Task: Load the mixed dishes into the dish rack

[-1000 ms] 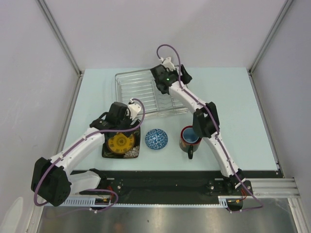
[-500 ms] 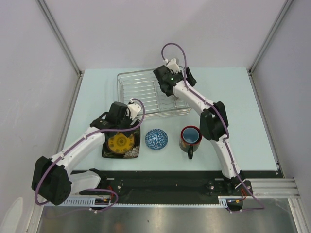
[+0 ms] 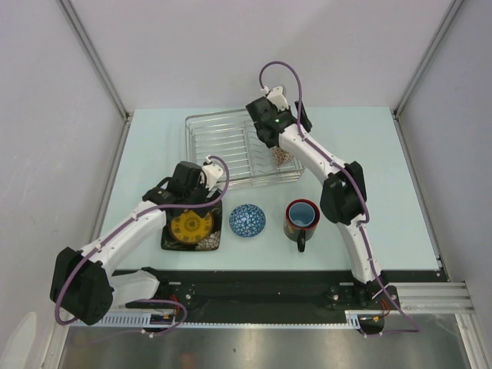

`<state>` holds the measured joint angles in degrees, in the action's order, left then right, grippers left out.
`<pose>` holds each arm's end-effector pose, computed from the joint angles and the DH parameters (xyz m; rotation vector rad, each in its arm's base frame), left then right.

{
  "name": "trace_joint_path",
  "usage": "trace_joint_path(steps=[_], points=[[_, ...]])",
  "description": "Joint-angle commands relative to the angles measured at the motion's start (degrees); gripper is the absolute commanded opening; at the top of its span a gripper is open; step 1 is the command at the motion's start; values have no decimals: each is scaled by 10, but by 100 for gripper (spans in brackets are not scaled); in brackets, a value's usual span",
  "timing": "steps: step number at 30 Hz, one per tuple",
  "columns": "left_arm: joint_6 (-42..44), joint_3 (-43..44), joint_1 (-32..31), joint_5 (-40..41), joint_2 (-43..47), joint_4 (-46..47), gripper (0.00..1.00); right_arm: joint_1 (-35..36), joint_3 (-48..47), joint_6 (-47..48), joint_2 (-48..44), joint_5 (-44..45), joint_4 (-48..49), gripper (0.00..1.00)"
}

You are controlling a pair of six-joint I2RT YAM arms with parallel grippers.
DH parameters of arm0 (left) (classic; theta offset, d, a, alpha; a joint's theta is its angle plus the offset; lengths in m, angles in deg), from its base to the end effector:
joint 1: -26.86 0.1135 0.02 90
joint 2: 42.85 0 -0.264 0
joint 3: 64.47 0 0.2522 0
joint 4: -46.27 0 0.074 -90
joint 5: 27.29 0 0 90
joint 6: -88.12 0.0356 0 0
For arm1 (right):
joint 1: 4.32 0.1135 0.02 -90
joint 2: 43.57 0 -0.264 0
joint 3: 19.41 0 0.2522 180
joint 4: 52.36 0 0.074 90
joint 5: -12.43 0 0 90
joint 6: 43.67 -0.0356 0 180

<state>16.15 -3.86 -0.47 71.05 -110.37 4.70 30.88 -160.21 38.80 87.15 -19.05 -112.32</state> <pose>0.2172 -0.1064 0.2453 0.8666 2.2461 0.1009 0.4262 0.2635 0.2869 -0.0822 2.0703 -0.7891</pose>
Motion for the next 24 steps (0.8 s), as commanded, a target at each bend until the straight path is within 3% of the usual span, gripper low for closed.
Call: trace_joint_path(steps=[1, 8, 12, 15, 19, 24], points=[[-9, 17, 4, -11, 3, 2, 89, -5, -28, -17, -13, -3, -13, 100], [-4, 15, 4, -6, 1, 7, 89, -7, 39, -56, -137, -52, -40, 100], [-11, 15, 5, -9, -3, 16, 90, -7, 251, -92, -243, -133, 7, 100], [-17, 17, 11, -8, -16, 21, 90, -14, 330, -114, -286, -176, 44, 99], [-21, 40, 35, -17, -37, 18, 89, -43, 328, -135, -275, -193, 39, 99], [-19, 82, 112, -45, -55, 12, 90, -59, 317, -134, -239, -198, 43, 97]])
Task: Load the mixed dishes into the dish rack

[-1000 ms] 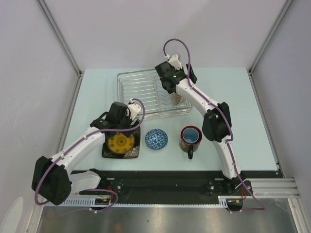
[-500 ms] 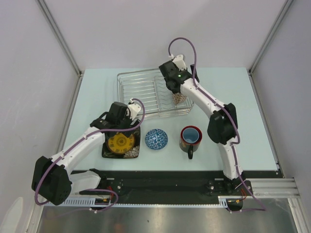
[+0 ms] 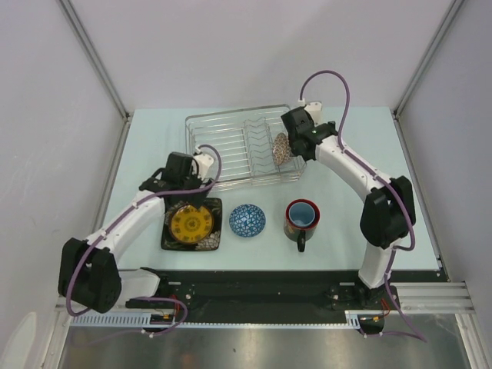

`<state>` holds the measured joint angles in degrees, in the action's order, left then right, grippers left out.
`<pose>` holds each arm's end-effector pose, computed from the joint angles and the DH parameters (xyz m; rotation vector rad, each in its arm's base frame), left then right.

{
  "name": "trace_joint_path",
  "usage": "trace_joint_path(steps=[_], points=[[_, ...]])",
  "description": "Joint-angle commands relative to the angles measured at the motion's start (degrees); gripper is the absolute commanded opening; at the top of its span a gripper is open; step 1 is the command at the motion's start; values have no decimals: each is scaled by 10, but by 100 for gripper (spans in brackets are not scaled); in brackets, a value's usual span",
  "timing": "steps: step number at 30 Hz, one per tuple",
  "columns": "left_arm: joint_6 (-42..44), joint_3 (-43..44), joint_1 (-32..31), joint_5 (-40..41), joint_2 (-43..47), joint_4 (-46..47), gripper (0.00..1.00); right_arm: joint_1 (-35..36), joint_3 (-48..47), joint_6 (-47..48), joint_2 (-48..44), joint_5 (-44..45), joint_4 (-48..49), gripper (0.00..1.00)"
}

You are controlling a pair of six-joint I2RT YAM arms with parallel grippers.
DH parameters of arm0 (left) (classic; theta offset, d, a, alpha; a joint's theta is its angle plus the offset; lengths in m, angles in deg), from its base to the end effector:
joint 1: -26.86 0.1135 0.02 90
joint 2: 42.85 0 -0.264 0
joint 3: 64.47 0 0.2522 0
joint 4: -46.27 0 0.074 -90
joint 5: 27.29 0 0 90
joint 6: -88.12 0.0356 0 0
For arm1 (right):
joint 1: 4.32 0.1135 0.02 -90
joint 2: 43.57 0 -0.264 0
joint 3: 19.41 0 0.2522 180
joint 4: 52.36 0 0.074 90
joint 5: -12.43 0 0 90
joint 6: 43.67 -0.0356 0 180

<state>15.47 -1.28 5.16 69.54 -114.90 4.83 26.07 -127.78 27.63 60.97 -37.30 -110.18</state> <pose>0.2410 -0.0913 0.2417 0.7668 2.3199 0.1122 0.3544 0.1812 0.3041 0.0377 2.2745 -0.4484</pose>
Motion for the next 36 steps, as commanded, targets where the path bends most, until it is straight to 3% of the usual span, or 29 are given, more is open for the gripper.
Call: trace_joint_path(steps=[1, 5, 15, 24, 36], points=[[-13, 72, 68, -32, -14, 11, 90, -13, -7, -26, 25, -18, 20, 96], [-25, 116, 127, -58, -63, 8, 89, -14, 13, -35, 31, -26, 20, 96], [-58, 156, 134, -78, -164, 15, 88, -13, 104, -70, -3, -34, 5, 95], [-64, 163, 133, -89, -186, 21, 88, 12, 165, -89, -48, -31, -8, 94], [-64, 182, 133, -87, -187, 16, 88, 34, 159, -77, -91, 13, 8, 100]])
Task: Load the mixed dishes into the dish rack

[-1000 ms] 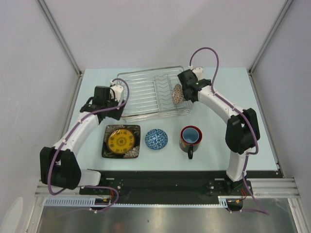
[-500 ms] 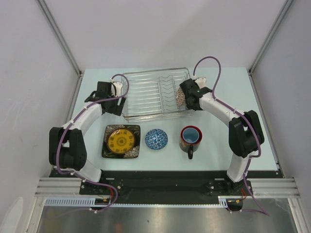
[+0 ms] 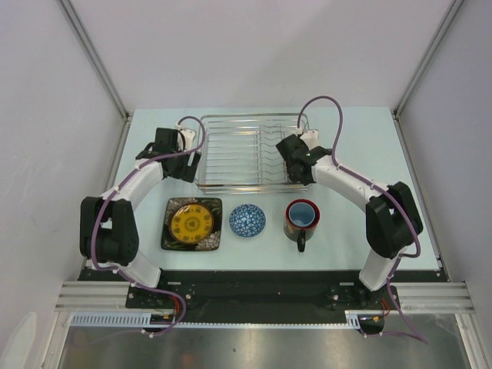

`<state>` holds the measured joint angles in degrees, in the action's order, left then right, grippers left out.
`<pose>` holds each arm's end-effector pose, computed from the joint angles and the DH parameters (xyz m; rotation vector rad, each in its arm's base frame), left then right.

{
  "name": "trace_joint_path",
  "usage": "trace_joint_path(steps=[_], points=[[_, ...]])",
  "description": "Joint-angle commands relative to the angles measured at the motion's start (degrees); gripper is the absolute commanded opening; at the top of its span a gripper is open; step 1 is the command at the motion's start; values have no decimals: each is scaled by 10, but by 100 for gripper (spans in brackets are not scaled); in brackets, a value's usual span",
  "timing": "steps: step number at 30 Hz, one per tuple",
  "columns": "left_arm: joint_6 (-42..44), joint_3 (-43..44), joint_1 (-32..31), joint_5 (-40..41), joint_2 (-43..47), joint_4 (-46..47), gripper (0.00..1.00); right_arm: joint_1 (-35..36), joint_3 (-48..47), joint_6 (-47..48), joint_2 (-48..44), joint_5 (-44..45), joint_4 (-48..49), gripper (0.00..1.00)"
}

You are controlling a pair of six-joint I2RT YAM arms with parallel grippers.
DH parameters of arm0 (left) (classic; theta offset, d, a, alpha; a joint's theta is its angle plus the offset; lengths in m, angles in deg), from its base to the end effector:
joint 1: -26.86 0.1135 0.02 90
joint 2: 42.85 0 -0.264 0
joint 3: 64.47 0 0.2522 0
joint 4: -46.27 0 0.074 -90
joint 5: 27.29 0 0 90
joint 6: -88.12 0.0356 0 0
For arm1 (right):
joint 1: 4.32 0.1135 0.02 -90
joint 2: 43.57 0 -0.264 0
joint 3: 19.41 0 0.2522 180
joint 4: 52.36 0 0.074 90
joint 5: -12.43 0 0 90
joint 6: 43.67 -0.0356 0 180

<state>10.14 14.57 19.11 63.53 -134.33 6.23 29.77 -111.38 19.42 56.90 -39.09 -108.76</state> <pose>0.3368 -0.0453 0.2362 0.4210 2.4514 0.0493 0.3111 0.1838 0.2436 0.0358 2.4057 -0.4503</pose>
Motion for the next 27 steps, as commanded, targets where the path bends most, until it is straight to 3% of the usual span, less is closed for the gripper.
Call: trace_joint_path(steps=[1, 9, 16, 27], points=[[-9, 23, -7, -24, 10, 1, 88, -3, -11, 7, -59, 33, -5, 100], [0, 21, -5, -13, 38, -10, 88, 55, -75, 13, -143, 4, -46, 99], [4, 13, -2, -9, 73, -15, 89, 135, -96, -4, -157, -225, -58, 95], [14, -10, -2, 7, 113, -19, 89, 177, -44, 63, -67, -370, -31, 92]])
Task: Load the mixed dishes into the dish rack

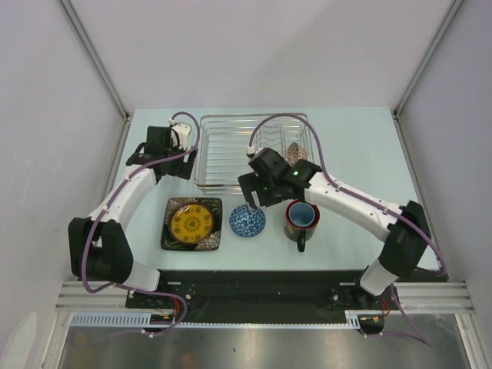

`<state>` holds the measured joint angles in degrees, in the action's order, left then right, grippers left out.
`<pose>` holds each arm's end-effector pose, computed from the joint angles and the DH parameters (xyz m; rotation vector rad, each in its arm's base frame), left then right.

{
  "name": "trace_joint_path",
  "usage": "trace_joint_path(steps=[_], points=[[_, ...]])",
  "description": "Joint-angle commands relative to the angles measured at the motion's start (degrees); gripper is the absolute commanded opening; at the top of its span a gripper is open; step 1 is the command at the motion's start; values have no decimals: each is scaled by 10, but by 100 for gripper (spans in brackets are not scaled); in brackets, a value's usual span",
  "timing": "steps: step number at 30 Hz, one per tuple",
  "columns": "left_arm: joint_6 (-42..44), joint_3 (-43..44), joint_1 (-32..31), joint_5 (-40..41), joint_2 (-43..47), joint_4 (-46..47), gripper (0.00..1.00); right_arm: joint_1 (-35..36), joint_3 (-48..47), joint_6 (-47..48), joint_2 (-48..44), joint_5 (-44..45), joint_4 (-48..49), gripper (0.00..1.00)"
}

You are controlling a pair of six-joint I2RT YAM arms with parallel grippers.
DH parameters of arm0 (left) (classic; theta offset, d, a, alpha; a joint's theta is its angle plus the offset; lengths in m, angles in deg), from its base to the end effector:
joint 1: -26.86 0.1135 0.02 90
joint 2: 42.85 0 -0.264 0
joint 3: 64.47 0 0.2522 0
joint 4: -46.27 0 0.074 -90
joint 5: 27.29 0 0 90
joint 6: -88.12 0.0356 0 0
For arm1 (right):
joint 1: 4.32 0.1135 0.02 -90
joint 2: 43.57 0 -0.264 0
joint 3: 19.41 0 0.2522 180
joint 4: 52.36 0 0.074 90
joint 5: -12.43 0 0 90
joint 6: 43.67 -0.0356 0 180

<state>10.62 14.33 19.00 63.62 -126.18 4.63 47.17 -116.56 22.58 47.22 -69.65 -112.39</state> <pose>0.3137 -0.0427 0.2767 0.4127 2.3412 0.0576 0.2149 0.2622 0.3174 -0.5514 2.4733 0.3685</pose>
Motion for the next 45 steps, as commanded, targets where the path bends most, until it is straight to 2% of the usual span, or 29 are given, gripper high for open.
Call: trace_joint_path(steps=[1, 27, 30, 34, 39, 42, 45], points=[[10, -9, -1, 7, 33, -2, 89, 4, 10, 35, 33, -66, 8, 92], [27, -18, 1, 15, 41, -1, 89, -38, 87, 36, 136, -126, 124, 86], [30, -18, 3, 15, 41, -1, 89, -38, 90, 34, 145, -135, 133, 81], [32, -15, 6, 14, 41, 0, 89, -36, 92, 30, 162, -147, 142, 68], [33, -18, 10, 12, 41, 4, 89, -29, 94, 27, 175, -148, 145, 61], [34, -22, 13, 10, 41, 5, 89, -28, 95, 30, 176, -143, 144, 53], [34, -24, 16, 10, 42, 8, 89, -27, 95, 33, 173, -131, 142, 40]])
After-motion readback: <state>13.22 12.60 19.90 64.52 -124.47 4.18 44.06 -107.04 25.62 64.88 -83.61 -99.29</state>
